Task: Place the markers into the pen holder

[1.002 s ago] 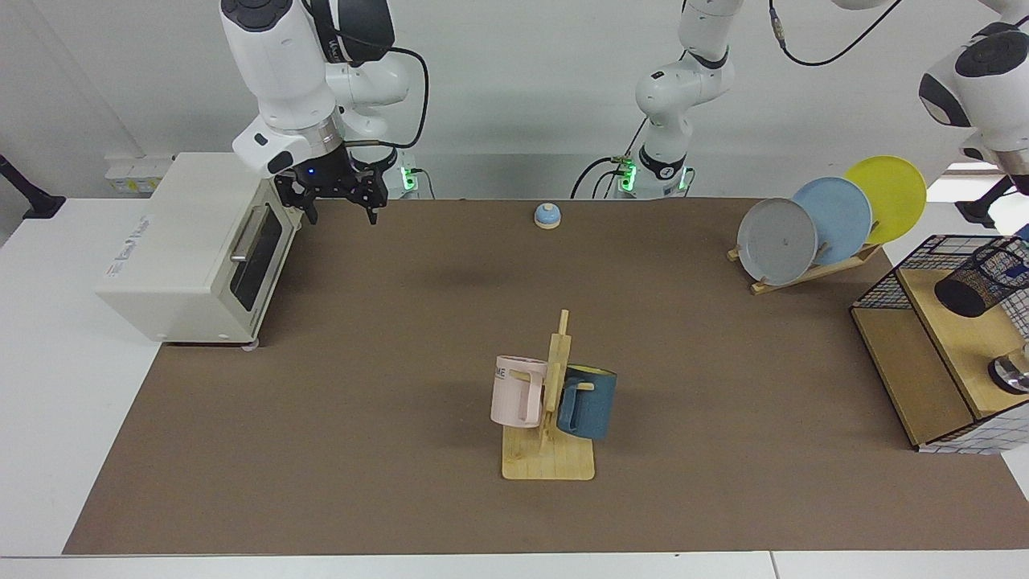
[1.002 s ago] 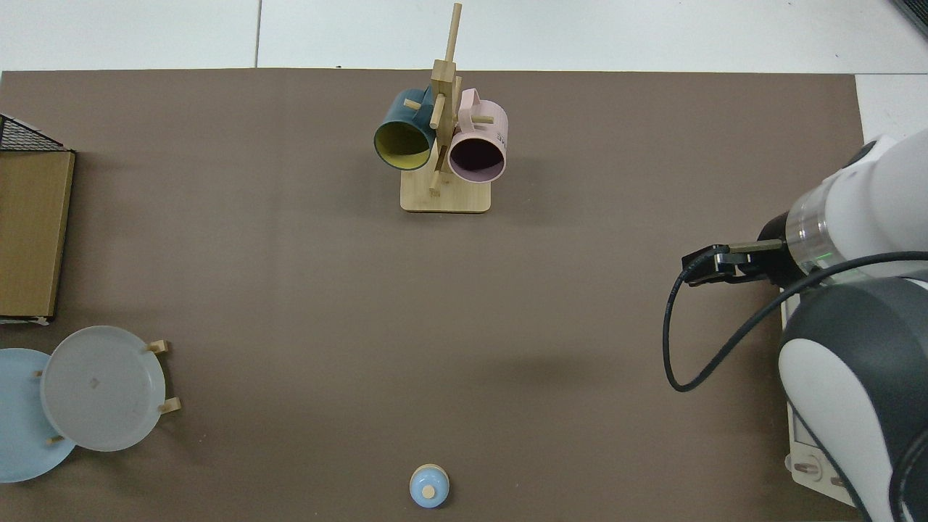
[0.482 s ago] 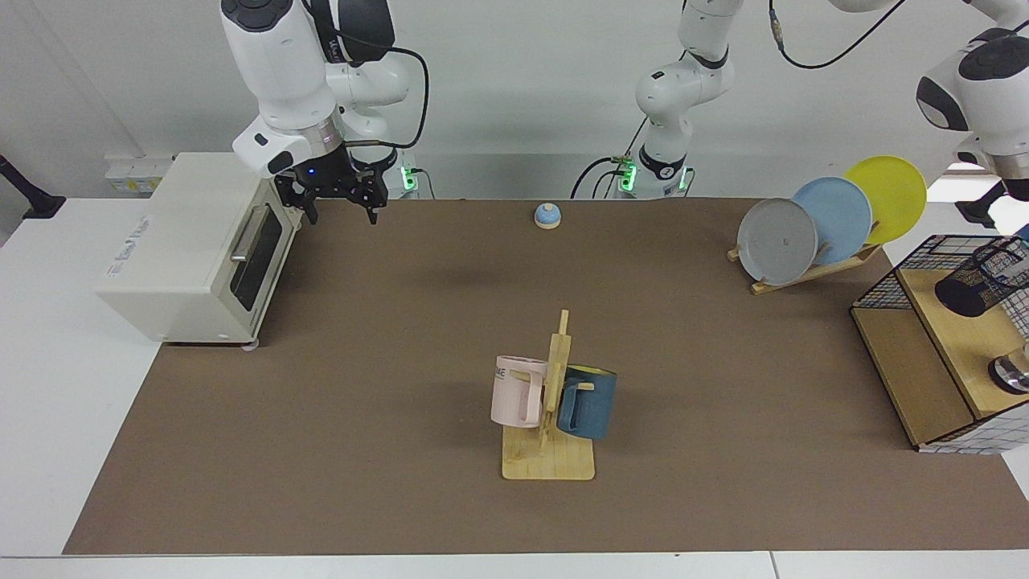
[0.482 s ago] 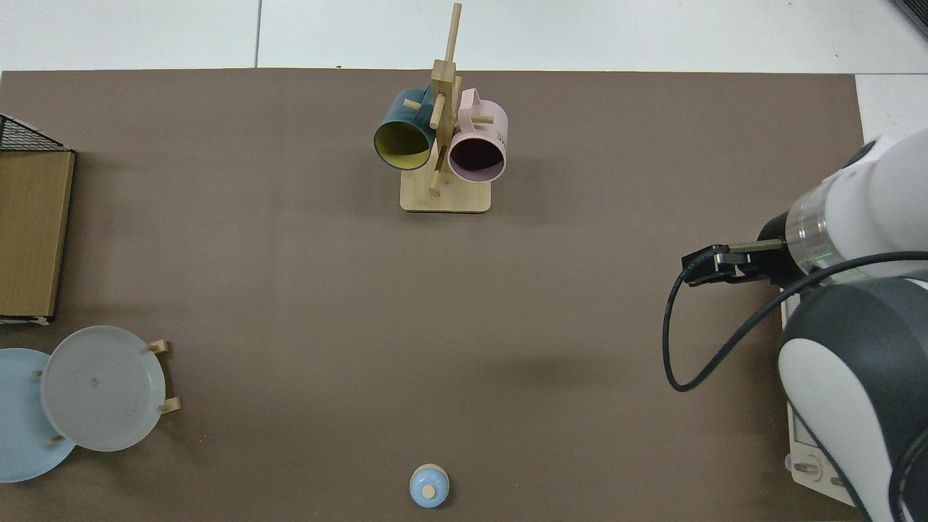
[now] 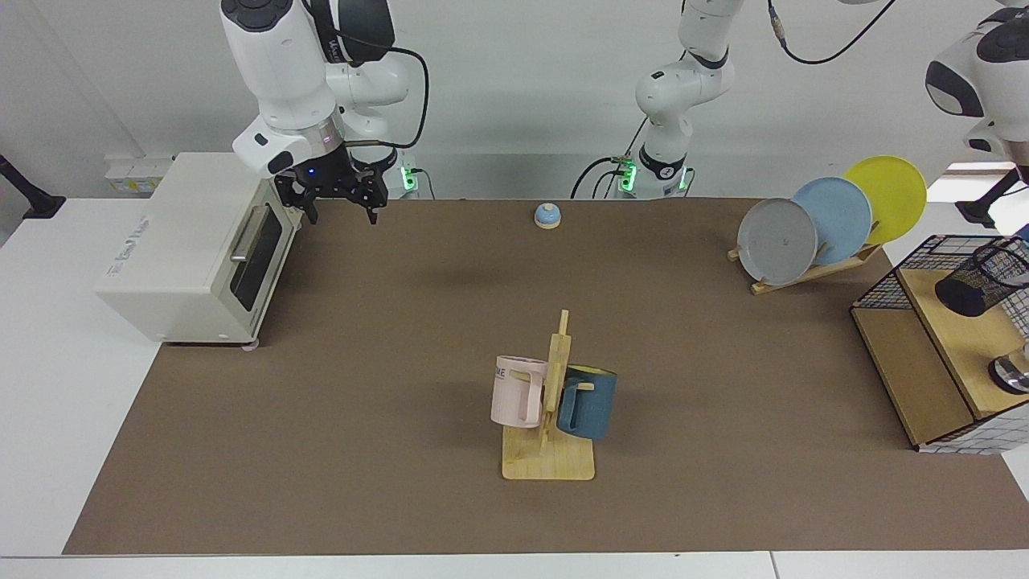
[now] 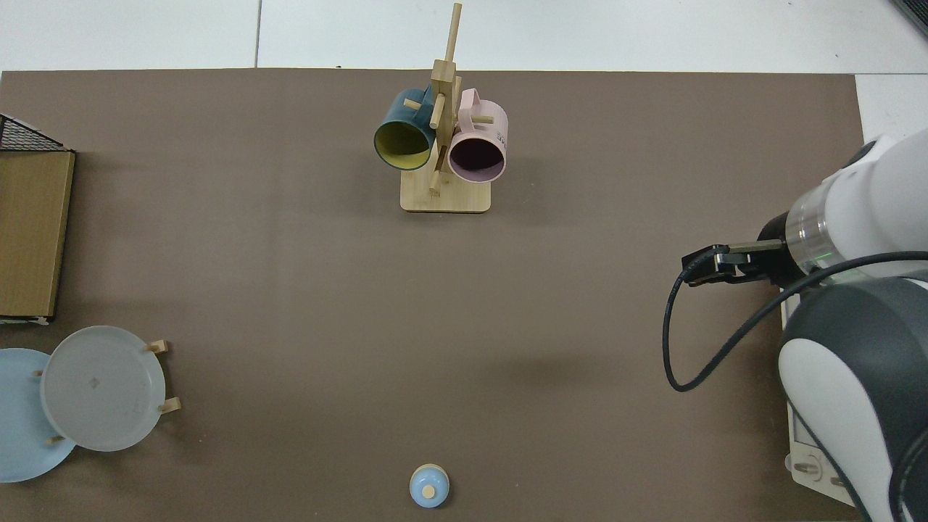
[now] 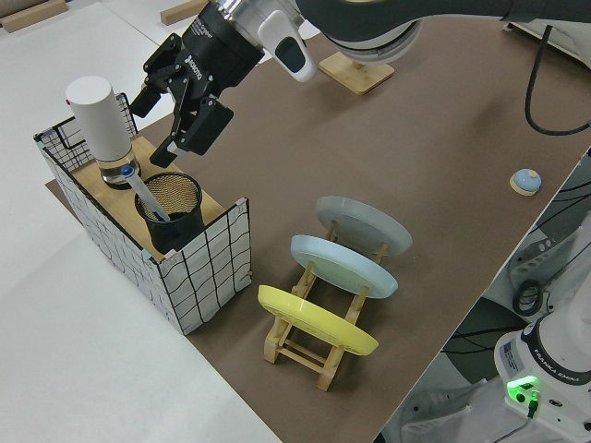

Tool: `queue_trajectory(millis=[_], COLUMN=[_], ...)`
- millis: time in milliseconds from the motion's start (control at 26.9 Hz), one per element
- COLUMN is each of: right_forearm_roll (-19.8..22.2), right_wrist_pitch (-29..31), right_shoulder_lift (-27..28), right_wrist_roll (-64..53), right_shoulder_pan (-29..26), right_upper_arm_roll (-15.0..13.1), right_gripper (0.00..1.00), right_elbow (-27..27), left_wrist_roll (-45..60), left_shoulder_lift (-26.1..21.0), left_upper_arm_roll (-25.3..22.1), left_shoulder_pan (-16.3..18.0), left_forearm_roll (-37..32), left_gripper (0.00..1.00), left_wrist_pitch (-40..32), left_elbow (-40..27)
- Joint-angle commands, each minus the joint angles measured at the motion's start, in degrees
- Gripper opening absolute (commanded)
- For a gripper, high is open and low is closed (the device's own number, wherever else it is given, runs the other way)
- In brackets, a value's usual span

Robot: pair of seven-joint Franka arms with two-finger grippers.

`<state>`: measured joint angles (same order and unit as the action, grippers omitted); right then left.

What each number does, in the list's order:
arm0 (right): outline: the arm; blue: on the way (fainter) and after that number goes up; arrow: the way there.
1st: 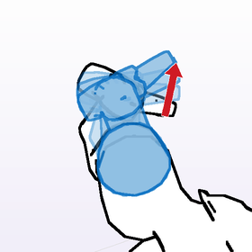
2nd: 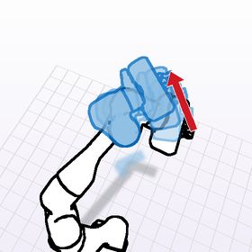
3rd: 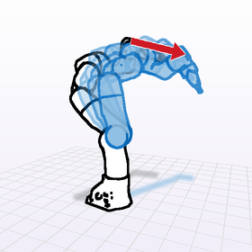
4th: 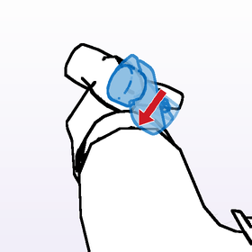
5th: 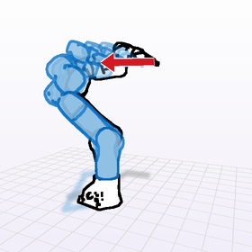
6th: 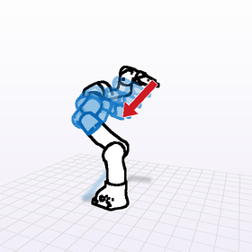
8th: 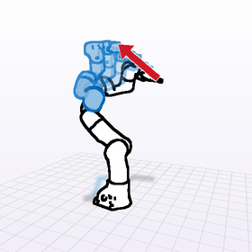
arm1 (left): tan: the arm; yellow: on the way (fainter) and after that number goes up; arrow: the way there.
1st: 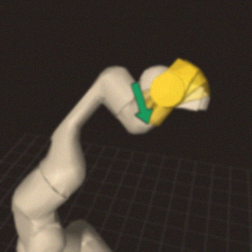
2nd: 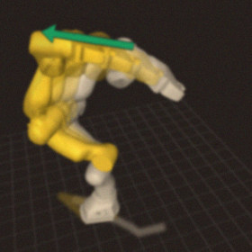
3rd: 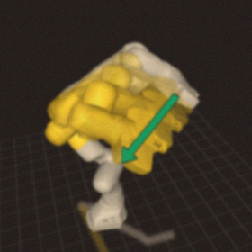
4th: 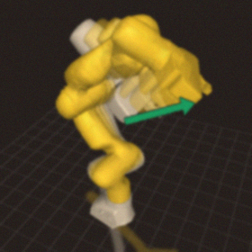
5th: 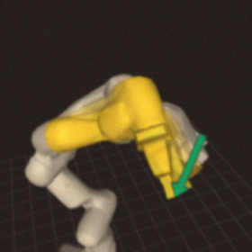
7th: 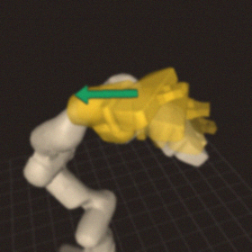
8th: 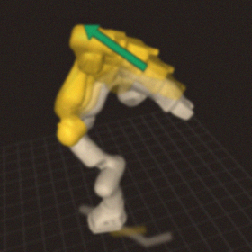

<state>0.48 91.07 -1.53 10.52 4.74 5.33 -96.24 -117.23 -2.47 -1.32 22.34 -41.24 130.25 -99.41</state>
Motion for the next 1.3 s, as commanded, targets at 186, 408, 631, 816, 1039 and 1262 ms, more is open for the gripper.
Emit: queue_trajectory(millis=[186, 408, 631, 816, 1039, 1262], right_forearm_roll=[-0.5, -0.5, -0.5, -0.5, -0.5, -0.5], right_wrist_pitch=[-0.6, -1.2, -1.1, -1.0, -1.0, -0.9], right_shoulder_lift=[-1.2, -1.4, -1.4, -1.4, -1.4, -1.4], right_wrist_roll=[-1.2, -1.2, -1.2, -1.2, -1.1, -1.1], right_shoulder_pan=[-1.0, -0.8, -0.9, -1.0, -1.0, -1.0], right_upper_arm_roll=[0.5, 0.5, 0.5, 0.5, 0.5, 0.5], right_gripper=[1.0, 1.0, 1.0, 1.0, 1.0, 1.0], right_elbow=[-1.1, -1.1, -1.1, -1.1, -1.1, -1.1], left_wrist_roll=[26.0, 53.9, 70.9, 89.8, 108.8, 118.2], left_shoulder_lift=[0.9, 1.7, 2.3, 3.6, 4.1, 4.1], left_upper_arm_roll=[7.0, 12.2, 15.1, 16.4, 16.4, 16.4], left_shoulder_pan=[-2.6, -2.7, -2.7, -4.8, -9.6, -13.2], left_forearm_roll=[5.2, 12.5, 24.5, 31.0, 35.1, 39.0], left_gripper=[1.0, 1.0, 1.0, 1.0, 1.0, 1.0], left_wrist_pitch=[-20.5, -29.5, -33.8, -34.8, -34.0, -33.0], left_elbow=[5.2, 4.7, 4.3, 2.3, 1.3, 1.3])
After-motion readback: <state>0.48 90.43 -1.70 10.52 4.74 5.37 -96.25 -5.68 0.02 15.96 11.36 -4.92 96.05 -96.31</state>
